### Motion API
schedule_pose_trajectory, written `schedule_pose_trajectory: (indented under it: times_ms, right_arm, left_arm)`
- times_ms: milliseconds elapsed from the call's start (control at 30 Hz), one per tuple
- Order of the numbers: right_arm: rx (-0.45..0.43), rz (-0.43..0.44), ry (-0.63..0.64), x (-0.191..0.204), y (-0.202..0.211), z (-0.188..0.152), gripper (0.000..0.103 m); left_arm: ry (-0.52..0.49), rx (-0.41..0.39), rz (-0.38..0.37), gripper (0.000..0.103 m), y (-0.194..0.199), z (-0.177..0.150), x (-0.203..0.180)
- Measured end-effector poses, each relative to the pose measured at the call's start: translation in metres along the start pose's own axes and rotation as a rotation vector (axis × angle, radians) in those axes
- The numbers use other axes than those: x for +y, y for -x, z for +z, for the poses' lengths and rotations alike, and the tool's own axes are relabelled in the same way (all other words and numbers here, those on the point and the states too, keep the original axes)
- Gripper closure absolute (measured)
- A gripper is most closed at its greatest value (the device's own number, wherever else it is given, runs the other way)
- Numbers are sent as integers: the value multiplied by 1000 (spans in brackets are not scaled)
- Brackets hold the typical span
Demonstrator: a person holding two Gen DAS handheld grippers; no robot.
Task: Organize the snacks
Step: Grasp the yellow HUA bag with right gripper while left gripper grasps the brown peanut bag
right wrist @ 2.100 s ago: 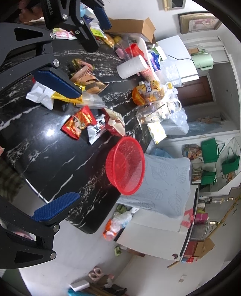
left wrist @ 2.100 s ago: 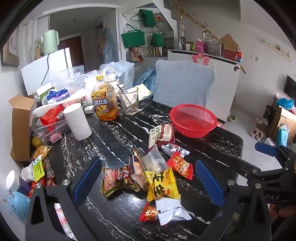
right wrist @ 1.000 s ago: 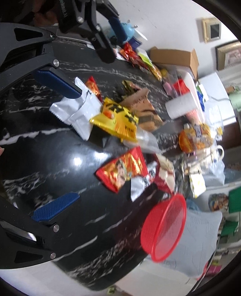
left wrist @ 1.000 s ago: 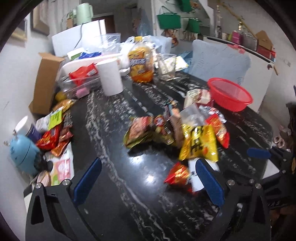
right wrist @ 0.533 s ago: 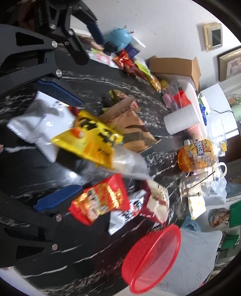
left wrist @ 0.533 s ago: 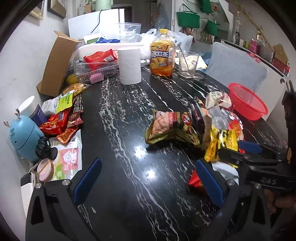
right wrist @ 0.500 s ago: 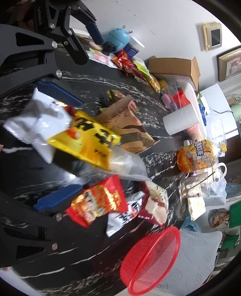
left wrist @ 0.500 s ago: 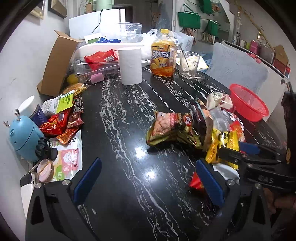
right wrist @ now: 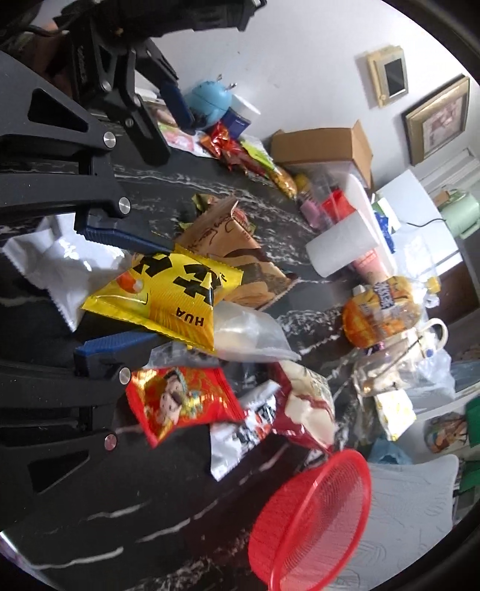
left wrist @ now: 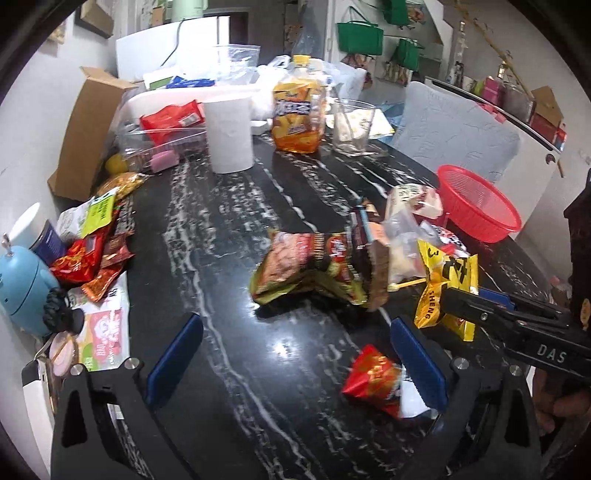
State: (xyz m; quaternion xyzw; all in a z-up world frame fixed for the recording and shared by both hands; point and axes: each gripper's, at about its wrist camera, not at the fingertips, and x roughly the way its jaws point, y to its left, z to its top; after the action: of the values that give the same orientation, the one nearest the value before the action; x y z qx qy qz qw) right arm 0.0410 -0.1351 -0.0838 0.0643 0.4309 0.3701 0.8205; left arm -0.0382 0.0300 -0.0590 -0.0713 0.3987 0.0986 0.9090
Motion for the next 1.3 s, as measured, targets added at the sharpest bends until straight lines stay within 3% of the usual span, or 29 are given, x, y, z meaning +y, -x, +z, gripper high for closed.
schedule_pose_trajectory:
  times_ms: [367,667,967,1100,1300]
  right_arm:
    - [-47,-55,-39,-24,33,-1,64]
    - [-77,-78,-59,-26,36,16,63]
    - [-57,-86,-30,-18,18,30,63]
    - [-37,-93,-36,-21,10,31,63]
    - [-17,-92,-50,-24,4,34,63]
  left_arm:
    - [-76,-41,20,0,1,22,-25]
    - [-61,-79,43,0,-6,50,-6]
    - [-20,12,73,0,-50,54,10]
    - [-4,49,5,0,-63,52,11]
    - [-4,105,-39,0,-81,48,9]
